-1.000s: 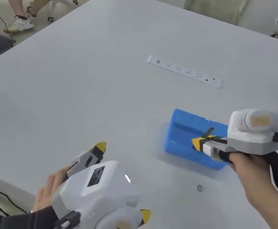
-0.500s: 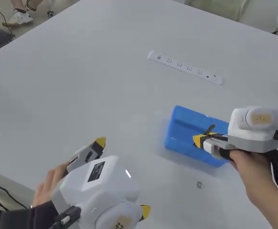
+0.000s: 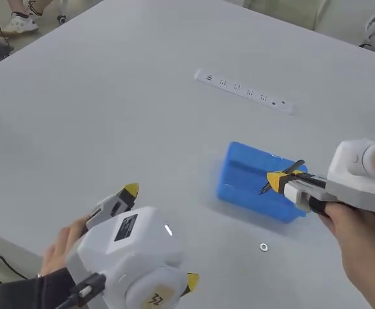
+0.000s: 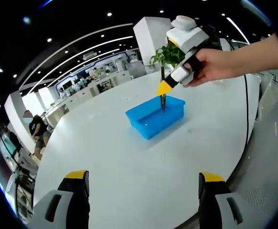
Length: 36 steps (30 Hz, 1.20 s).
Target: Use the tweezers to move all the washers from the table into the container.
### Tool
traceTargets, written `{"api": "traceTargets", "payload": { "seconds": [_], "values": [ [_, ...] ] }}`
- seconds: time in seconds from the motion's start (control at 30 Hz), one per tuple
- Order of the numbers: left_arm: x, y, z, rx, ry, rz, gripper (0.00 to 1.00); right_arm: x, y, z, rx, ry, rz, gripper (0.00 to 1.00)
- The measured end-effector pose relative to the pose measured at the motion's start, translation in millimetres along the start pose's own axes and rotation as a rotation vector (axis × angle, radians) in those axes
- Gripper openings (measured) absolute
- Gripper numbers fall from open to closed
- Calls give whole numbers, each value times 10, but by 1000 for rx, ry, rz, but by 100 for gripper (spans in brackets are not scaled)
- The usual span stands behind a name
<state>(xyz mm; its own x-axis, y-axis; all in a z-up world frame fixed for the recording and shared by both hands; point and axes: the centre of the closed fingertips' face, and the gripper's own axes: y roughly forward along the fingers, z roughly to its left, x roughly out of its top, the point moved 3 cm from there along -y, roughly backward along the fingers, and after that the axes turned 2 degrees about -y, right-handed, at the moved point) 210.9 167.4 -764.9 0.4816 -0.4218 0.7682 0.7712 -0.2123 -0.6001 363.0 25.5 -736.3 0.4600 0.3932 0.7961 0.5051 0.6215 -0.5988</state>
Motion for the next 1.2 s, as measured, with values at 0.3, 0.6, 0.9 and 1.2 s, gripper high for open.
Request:
{"api": "traceTargets", "payload": {
  "seconds": [0.3,0.6,0.9,1.2],
  "values": [
    [0,1,-7,-3,4,0,97,-169,-200,151,-7,11,14,4],
    [1,0,-3,-3,3,0,97,-502,-165,169,-4,0,95,4],
    [-6,4,-10,-4,11,6,97,-692,-126,102,-9,-9,147,4],
    [-17,10,-17,-6,16,14,97,-796,-91,37,-25,-1,166,4]
  ]
}}
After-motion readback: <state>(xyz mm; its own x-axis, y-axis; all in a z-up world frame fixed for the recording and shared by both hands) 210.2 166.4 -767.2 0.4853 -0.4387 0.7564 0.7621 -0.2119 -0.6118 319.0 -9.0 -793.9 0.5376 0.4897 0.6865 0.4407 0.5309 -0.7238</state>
